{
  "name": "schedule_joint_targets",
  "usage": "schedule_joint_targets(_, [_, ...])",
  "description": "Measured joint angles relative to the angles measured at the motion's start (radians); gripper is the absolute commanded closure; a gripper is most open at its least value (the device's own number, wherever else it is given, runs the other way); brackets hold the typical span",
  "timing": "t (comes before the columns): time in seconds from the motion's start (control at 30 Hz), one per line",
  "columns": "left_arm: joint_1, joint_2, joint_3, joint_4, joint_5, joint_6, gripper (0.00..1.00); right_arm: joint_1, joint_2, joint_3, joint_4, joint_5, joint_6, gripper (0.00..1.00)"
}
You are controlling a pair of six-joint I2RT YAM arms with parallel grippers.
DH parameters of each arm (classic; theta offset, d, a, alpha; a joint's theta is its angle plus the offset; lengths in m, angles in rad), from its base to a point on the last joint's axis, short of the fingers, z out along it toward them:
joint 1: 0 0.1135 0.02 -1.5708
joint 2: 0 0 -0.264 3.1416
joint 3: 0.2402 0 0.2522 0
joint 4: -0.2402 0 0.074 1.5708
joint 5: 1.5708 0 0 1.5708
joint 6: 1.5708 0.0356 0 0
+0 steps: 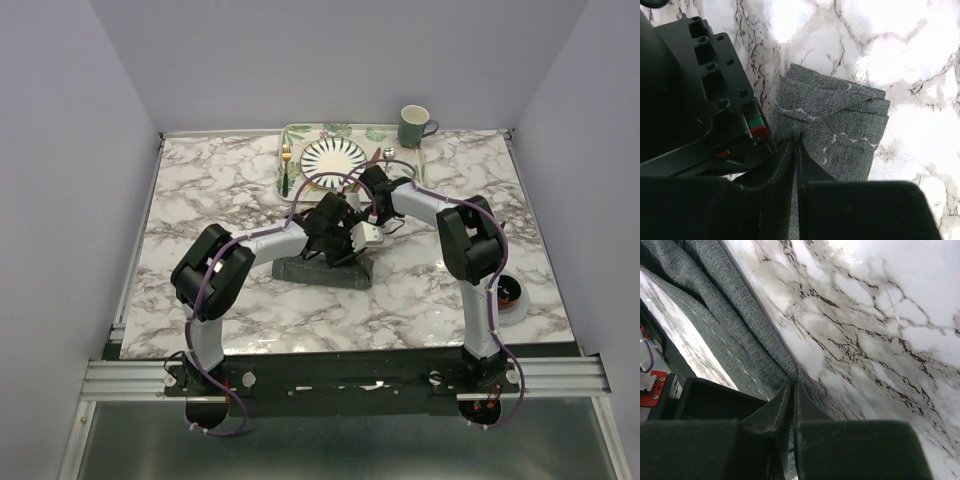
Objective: Fold the napkin into a case and place the utensils inside
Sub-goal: Stuff the top corner of the smaller-rectangle-folded napkin into the folded napkin.
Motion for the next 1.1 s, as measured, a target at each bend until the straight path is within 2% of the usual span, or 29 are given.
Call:
schedule_joint_targets(0.13, [0.0,-0.01,-0.002,-0.013,0.0,0.004,0.79,0.0,0.0,0.0,0.0,0.0,0.0,0.85])
schedule_joint_targets(0.4, [0.0,-0.172,-0.04,-0.072,0.01,0.001,0.78,0.0,-0.002,0.015,-0.002,0.002,0.0,0.82])
schedule_joint_targets(0.5, [-0.002,-0.184,-0.064,-0.081,0.018,-0.003,0.78,0.0,-0.002,0.024,-0.001,0.002,0.0,0.82])
schedule_joint_targets(0.73, [-0.011,-0.114,-0.066,-0.102,0.025,-0.025,0.78,0.0,-0.002,0.023,-0.002,0.002,0.008,0.82])
schedule_joint_targets(0.93, [-0.013,-0.007,0.005,-0.1,0.025,-0.051,0.78,0.0,-0.002,-0.001,0.001,0.002,0.008,0.82])
schedule_joint_targets(1.1, [-0.013,0.021,0.049,-0.096,0.025,-0.058,0.79,0.0,-0.002,-0.014,0.009,0.0,0.011,0.82])
